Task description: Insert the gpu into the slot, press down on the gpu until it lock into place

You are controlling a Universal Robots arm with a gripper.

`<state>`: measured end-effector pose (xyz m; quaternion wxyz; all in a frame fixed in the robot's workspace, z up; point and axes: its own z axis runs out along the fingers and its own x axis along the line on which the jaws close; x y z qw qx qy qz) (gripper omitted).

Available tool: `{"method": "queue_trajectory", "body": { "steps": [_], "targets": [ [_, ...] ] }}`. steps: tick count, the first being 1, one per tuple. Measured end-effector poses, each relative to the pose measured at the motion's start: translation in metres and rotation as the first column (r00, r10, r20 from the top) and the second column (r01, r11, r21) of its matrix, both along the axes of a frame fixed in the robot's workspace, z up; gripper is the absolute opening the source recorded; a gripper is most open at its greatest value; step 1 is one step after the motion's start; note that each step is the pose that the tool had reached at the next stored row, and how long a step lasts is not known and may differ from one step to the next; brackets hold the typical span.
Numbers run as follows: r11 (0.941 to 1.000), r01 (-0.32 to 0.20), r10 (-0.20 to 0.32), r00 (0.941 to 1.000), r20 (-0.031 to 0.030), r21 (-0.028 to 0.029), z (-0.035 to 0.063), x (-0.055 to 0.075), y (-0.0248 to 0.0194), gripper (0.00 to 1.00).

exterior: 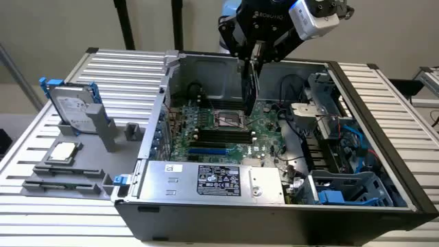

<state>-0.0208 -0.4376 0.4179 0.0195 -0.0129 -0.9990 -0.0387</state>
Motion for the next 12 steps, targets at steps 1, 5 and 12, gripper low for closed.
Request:
{"method": "queue_trajectory", "body": {
  "steps": [1, 5, 12],
  "targets": [
    [1.0, 0.0, 0.0, 1.0, -0.0001, 0.0, 0.0, 0.0, 0.0, 0.26],
    [1.0, 0.0, 0.0, 1.0, 0.0, 0.0, 0.0, 0.0, 0.0, 0.26],
    [1.0, 0.0, 0.0, 1.0, -0.0001, 0.0, 0.0, 0.0, 0.0, 0.26]
  ]
}}
